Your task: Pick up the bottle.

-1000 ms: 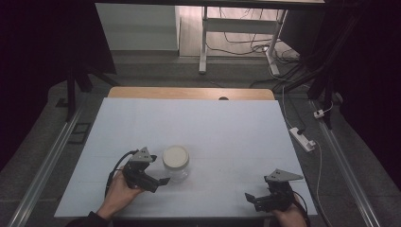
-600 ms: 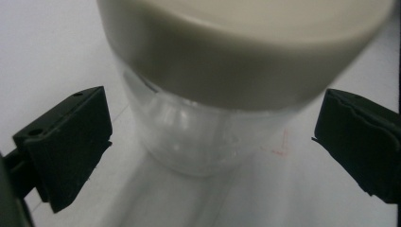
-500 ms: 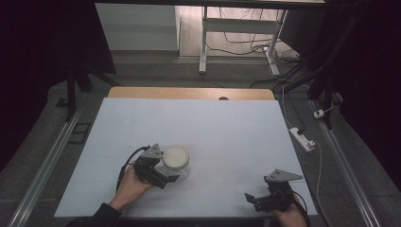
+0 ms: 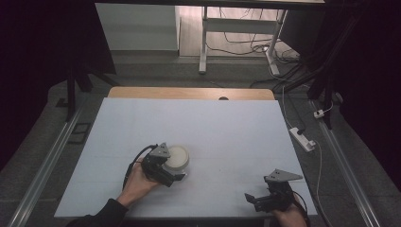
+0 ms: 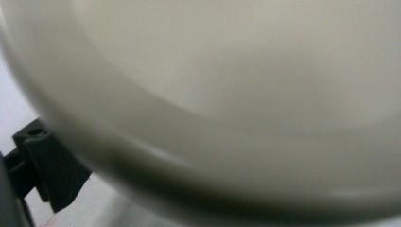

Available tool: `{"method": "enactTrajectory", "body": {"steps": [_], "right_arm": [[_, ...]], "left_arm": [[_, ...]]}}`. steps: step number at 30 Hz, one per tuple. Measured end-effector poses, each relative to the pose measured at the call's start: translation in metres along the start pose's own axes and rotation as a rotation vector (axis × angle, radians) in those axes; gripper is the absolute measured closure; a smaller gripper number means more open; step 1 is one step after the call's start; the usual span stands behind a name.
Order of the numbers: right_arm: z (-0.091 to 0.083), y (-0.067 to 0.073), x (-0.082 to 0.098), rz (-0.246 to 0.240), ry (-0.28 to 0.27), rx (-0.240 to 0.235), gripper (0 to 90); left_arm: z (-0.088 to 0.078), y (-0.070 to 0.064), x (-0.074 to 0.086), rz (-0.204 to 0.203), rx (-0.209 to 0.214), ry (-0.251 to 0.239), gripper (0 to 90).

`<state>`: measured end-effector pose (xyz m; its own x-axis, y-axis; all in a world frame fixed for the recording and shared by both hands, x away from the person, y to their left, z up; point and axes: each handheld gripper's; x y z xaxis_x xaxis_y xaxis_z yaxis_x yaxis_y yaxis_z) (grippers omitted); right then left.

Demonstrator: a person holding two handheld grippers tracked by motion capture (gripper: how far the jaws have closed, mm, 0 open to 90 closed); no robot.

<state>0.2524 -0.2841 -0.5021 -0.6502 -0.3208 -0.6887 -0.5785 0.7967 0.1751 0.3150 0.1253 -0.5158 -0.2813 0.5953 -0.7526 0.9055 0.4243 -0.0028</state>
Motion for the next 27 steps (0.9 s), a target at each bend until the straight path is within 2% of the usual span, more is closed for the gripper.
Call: {"method": "enactTrajectory", "body": {"steps": [3,6,13,21,27], "right_arm": [[-0.0001,0.0002,0.0001,-0.001,-0.001,0.001,0.0],[0.0000,0.0001,0.0001,-0.004,-0.001,0.001,0.0],[0.0001,0.0003,0.0001,-0.006,-0.001,0.001,0.0],[0.0002,0.0007,0.0001,-0.007,0.001,0.001,0.0],[0.0001,0.0007,0.0001,-0.008,0.001,0.000,0.0]], "left_arm": [[-0.0015,0.0003,-0.0002,0.005,-0.019,-0.003,2.1],[-0.0027,-0.0010,-0.0005,0.025,-0.021,-0.007,5.6],[-0.0034,-0.0022,-0.0016,0.044,-0.031,0.002,7.0],[-0.0034,-0.0026,-0.0006,0.054,-0.038,-0.004,7.2],[-0.0040,-0.0047,-0.0025,0.044,-0.053,0.006,7.4]]}}
Point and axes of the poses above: each handheld gripper's, and its own axes: z roughly forward along the jaws, x roughly out of its underside, y roughly to its left, and after that the axes turned 8 degrees about z, right-handed
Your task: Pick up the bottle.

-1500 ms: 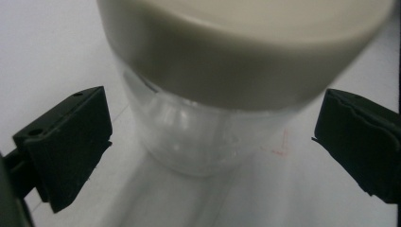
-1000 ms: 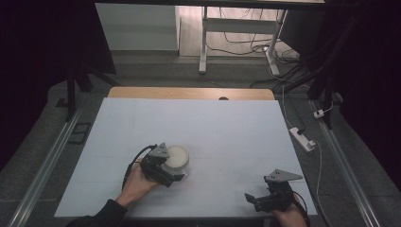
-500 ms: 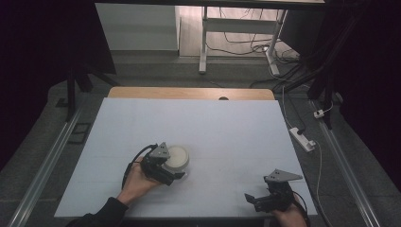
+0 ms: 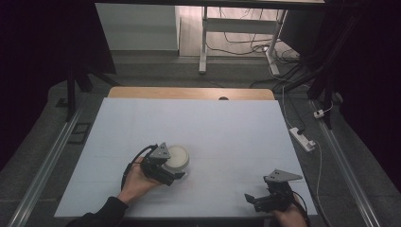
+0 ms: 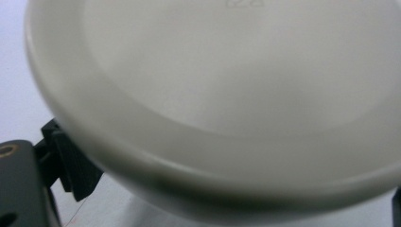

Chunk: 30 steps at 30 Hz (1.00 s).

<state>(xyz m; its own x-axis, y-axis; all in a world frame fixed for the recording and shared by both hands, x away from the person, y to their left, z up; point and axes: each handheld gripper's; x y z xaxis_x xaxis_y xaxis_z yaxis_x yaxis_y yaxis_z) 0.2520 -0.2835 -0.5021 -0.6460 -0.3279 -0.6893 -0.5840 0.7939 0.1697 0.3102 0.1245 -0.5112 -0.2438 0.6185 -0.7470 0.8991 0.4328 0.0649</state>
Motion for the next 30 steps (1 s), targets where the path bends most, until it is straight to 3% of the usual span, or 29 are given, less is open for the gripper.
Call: {"method": "enactTrajectory", "body": {"steps": [9,15,22,30], "right_arm": [[0.000,0.000,0.000,0.000,0.000,-0.001,0.0],[0.000,0.000,0.000,0.002,0.000,0.001,0.0],[0.000,-0.001,0.000,0.007,-0.002,0.000,0.0],[0.000,-0.001,0.000,0.008,-0.002,0.000,0.0]], "left_arm": [[-0.003,-0.002,-0.004,0.007,-0.022,0.000,7.4],[-0.012,-0.002,-0.010,0.012,-0.008,-0.033,7.5],[-0.015,-0.002,-0.018,0.036,0.005,-0.010,7.5],[-0.019,-0.001,-0.032,0.037,0.009,-0.010,7.5]]}}
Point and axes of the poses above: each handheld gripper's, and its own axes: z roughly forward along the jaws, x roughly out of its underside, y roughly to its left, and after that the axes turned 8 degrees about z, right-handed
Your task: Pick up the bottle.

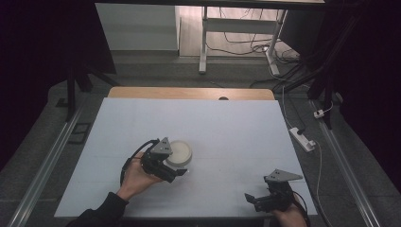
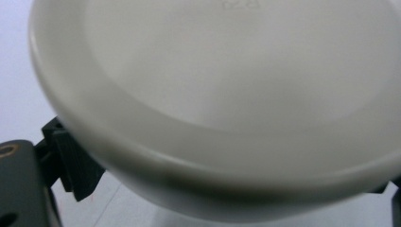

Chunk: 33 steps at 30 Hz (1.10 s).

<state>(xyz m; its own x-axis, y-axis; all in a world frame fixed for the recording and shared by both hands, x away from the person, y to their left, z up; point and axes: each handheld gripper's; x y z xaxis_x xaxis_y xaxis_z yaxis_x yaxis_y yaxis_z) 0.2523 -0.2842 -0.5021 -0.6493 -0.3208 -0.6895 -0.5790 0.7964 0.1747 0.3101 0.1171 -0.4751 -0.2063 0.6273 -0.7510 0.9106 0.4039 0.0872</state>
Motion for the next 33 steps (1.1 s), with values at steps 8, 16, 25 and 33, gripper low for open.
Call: {"method": "enactTrajectory", "body": {"steps": [8,16,25,33], "right_arm": [[0.000,0.000,0.000,0.006,-0.004,-0.002,0.0],[0.000,0.000,0.000,0.005,-0.004,-0.002,0.0],[0.000,0.000,0.000,0.000,-0.005,-0.001,0.0],[-0.001,-0.001,0.000,0.004,-0.012,-0.002,0.0]], "left_arm": [[-0.003,0.004,-0.014,-0.001,0.010,-0.018,7.5],[-0.003,0.001,-0.025,0.015,0.035,-0.033,7.5],[-0.001,-0.004,-0.030,0.030,0.040,-0.027,7.5],[-0.002,-0.005,-0.030,0.027,0.035,-0.029,7.5]]}}
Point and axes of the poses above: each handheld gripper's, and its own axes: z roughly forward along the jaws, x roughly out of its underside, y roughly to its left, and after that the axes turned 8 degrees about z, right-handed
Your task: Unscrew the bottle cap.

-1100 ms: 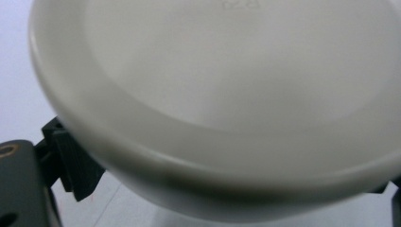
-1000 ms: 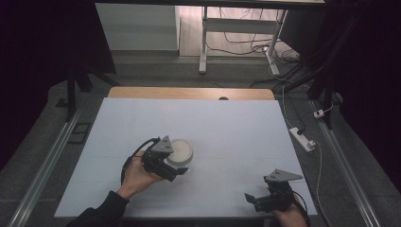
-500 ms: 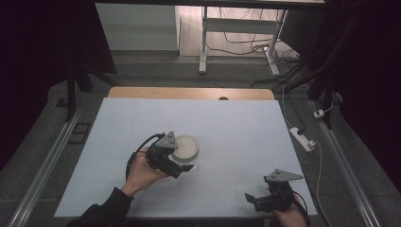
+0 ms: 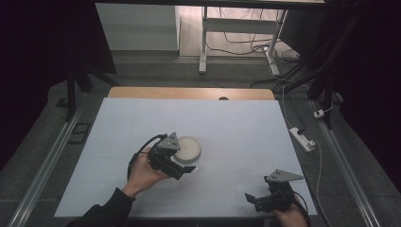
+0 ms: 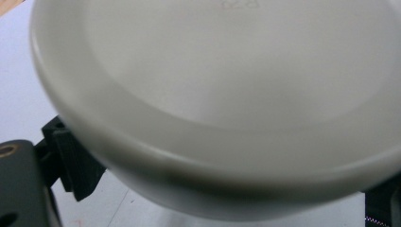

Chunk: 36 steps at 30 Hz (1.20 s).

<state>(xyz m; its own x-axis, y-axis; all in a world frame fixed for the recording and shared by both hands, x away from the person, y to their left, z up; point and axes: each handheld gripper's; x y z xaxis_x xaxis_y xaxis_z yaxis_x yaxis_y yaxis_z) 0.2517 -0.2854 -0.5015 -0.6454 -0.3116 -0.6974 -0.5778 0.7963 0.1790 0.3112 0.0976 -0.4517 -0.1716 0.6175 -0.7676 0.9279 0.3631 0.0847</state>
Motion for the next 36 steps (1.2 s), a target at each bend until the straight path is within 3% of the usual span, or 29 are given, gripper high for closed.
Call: {"method": "enactTrajectory", "body": {"steps": [16,36], "right_arm": [[-0.003,0.005,-0.004,-0.011,-0.048,-0.018,0.0],[0.000,0.035,-0.033,-0.069,-0.135,-0.175,0.0]], "left_arm": [[0.002,-0.001,0.001,0.008,-0.005,0.007,7.5],[0.004,-0.001,0.004,0.018,-0.001,0.013,7.5]]}}
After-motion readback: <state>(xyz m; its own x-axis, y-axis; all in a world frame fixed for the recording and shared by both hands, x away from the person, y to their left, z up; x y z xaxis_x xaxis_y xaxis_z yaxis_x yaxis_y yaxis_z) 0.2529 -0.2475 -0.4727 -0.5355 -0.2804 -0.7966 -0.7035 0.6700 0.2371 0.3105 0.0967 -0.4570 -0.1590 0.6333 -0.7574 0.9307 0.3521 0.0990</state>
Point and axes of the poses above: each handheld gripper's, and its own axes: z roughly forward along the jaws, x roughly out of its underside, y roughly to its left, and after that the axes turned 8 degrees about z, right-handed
